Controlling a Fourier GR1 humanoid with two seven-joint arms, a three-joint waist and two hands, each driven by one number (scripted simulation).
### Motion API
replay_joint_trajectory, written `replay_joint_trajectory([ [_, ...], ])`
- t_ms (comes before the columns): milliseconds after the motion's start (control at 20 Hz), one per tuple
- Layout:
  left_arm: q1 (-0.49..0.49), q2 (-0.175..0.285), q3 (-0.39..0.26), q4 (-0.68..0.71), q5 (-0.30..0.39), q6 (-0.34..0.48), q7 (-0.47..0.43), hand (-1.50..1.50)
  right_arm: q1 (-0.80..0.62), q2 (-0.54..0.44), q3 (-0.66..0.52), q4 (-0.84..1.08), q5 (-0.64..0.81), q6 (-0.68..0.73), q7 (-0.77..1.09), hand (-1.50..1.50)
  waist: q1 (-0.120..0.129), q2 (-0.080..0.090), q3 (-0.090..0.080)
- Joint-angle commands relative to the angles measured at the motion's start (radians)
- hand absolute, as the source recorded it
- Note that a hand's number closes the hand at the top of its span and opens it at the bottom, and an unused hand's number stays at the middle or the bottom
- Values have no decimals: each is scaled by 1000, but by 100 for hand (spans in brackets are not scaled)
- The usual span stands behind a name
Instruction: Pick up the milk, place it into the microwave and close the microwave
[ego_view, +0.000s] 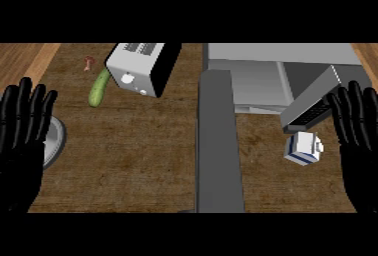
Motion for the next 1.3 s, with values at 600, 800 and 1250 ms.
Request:
replay_joint_trajectory([
  [600,58,46,177,138,210,-122,-48,-150,-3,-36,-38,-55,-3,43,78,-150,-27,-1,28],
  [800,137,54,209,59,276,-174,-13,-150,23,0,-19,13,84,6,7,-150,-24,-1,28],
  [1250,234,39,251,-63,330,-222,21,-150,119,-15,-101,38,57,29,-9,-150,-26,-1,29],
])
